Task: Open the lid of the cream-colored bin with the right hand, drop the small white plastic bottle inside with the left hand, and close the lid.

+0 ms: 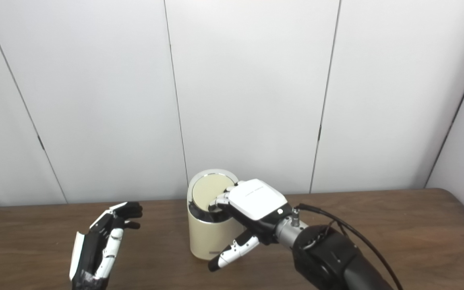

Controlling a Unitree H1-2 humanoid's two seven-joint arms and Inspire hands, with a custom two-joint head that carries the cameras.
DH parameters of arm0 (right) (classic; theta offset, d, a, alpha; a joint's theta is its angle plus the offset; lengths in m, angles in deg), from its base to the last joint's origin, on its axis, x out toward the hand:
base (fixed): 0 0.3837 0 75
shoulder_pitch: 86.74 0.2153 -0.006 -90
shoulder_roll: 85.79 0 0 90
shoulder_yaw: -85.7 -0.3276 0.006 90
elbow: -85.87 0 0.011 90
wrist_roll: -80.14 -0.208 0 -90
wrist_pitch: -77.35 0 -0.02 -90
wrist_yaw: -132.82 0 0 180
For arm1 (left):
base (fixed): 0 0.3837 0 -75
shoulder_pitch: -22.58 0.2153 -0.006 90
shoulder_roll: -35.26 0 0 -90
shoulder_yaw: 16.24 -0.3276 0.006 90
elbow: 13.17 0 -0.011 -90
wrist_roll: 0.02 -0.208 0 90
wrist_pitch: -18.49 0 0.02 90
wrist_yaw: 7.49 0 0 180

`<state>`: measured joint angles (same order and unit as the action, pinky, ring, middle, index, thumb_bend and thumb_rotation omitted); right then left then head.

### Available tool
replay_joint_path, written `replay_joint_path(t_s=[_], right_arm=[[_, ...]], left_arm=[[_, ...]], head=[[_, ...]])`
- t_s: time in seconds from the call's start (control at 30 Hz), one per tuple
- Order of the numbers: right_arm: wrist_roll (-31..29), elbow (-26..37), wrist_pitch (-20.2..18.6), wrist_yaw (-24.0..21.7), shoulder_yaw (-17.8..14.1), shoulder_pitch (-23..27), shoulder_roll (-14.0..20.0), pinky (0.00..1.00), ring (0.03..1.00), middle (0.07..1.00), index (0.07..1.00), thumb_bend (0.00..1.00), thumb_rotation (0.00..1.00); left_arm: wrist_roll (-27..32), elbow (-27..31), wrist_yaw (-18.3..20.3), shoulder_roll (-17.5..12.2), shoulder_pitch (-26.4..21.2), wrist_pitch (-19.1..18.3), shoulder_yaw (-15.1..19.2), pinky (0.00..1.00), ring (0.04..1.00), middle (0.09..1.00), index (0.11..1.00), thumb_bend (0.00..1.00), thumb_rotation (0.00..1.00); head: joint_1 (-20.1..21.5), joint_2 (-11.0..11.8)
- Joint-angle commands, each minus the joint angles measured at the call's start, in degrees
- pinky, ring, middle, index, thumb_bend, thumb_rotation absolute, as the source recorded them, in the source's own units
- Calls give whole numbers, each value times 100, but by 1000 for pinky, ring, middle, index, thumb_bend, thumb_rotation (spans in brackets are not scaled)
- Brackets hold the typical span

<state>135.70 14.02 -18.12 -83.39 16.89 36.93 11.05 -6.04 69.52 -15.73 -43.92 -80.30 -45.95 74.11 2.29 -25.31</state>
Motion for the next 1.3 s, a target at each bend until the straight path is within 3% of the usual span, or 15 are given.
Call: replay_joint_path(t_s=[0.0, 0.47, 0.57, 0.63, 0.7, 0.73, 0.8, 0.9, 1.07, 1.27], right_arm=[[-89, 269, -102, -8, -198, 134, -2, 942, 910, 864, 837, 1000, 846], [-380, 291, -107, 225, -561, -143, -150, 892, 913, 888, 871, 1000, 812], [-933, 192, -88, 773, -919, -448, -424, 886, 914, 910, 898, 946, 745], [-1350, 142, -28, 1121, -1192, -686, -608, 879, 920, 927, 918, 913, 767], [-1750, 88, 44, 1365, -1394, -858, -733, 844, 930, 950, 941, 812, 816], [-2086, 5, 224, 1585, -1544, -992, -812, 836, 945, 971, 966, 741, 906], [-2549, -148, 550, 2011, -1773, -1217, -942, 813, 921, 946, 934, 514, 975], [-3102, -416, 911, 2495, -2041, -1501, -1138, 855, 924, 931, 920, 330, 998], [-3611, -1006, 1820, 3212, -2280, -1781, -1209, 811, 872, 873, 856, 204, 1000], [-4284, -1750, 2732, 3680, -2519, -1933, -1224, 827, 858, 857, 845, 244, 967]], left_arm=[[19, 120, -7, -18, -203, 131, 9, 597, 691, 706, 701, 399, 772], [-43, 112, -38, -8, -204, 129, -4, 596, 695, 709, 702, 388, 769], [-64, 129, -57, -17, -202, 129, -6, 595, 693, 710, 703, 390, 769], [-24, 137, -58, -6, -198, 131, 12, 594, 695, 713, 709, 395, 769], [43, 138, -53, 1, -198, 133, 26, 597, 701, 721, 720, 393, 795], [83, 139, -59, 3, -199, 134, 37, 603, 707, 726, 728, 382, 834], [145, 143, -64, 10, -196, 136, 57, 606, 712, 734, 736, 341, 858], [198, 186, -87, 4, -174, 133, 72, 608, 713, 733, 735, 265, 845], [245, 307, -77, 1, -127, 137, 65, 607, 711, 729, 727, 198, 748], [204, 457, -80, -12, -54, 135, 58, 608, 711, 728, 723, 197, 728]], head=[[5, 0], [-18, 30], [-36, 25], [-32, 22], [-27, 28], [-54, 46], [-69, 50], [-122, 53], [-143, 65], [-228, 87]])
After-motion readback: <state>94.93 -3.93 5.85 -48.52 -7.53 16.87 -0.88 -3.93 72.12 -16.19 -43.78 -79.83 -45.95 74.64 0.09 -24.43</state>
